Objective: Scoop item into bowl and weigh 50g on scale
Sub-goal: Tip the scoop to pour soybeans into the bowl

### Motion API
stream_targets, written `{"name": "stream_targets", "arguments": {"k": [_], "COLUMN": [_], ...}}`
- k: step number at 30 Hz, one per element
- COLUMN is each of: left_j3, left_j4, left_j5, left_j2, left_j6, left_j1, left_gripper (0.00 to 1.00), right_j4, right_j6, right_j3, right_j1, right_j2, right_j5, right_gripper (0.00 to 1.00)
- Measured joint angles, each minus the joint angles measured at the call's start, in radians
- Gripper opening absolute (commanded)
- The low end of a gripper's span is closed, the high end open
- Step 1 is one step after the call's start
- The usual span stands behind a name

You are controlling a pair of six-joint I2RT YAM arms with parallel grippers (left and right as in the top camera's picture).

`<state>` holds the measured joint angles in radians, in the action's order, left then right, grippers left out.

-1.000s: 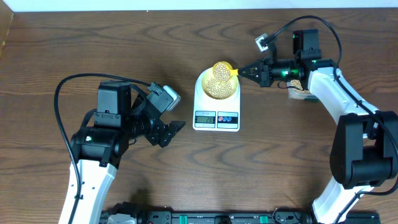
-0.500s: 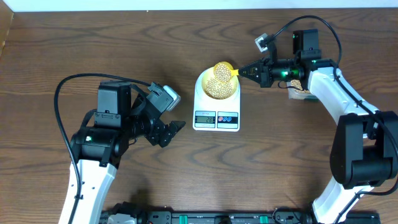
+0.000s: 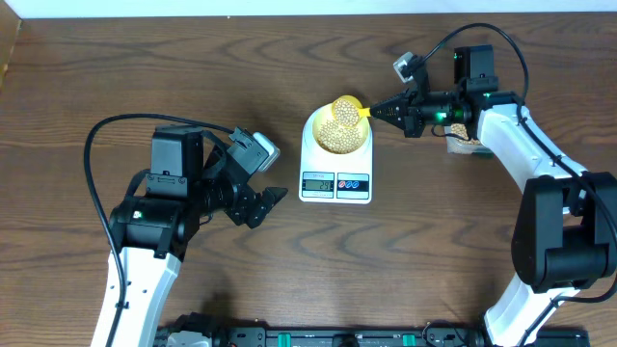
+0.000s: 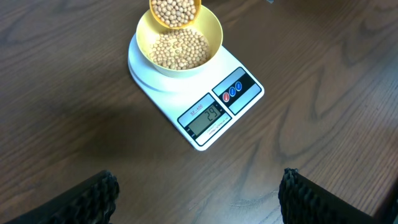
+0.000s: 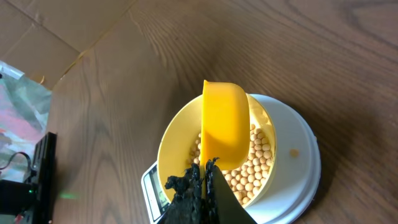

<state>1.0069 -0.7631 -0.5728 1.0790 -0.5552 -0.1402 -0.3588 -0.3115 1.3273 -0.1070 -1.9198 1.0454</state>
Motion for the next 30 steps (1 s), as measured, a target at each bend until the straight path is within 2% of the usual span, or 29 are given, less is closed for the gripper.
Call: {"name": "stream_targets", "arguments": {"k": [13, 30], "left_j3": [0.0, 0.0], "left_j4": [0.0, 0.0], "left_j5": [0.0, 0.0], "left_j2": [0.0, 0.0], "left_j6": [0.0, 0.0], "left_j1": [0.0, 0.0], "left_gripper": [0.85, 0.85], "right_j4": [0.0, 0.0], "right_j6": [-0.088, -0.109], "right_j3": [0.0, 0.0], "right_j1": [0.0, 0.0], "right_j2": [0.0, 0.0], "right_j5": [-0.008, -0.014], "right_gripper": [0.01, 0.01]}}
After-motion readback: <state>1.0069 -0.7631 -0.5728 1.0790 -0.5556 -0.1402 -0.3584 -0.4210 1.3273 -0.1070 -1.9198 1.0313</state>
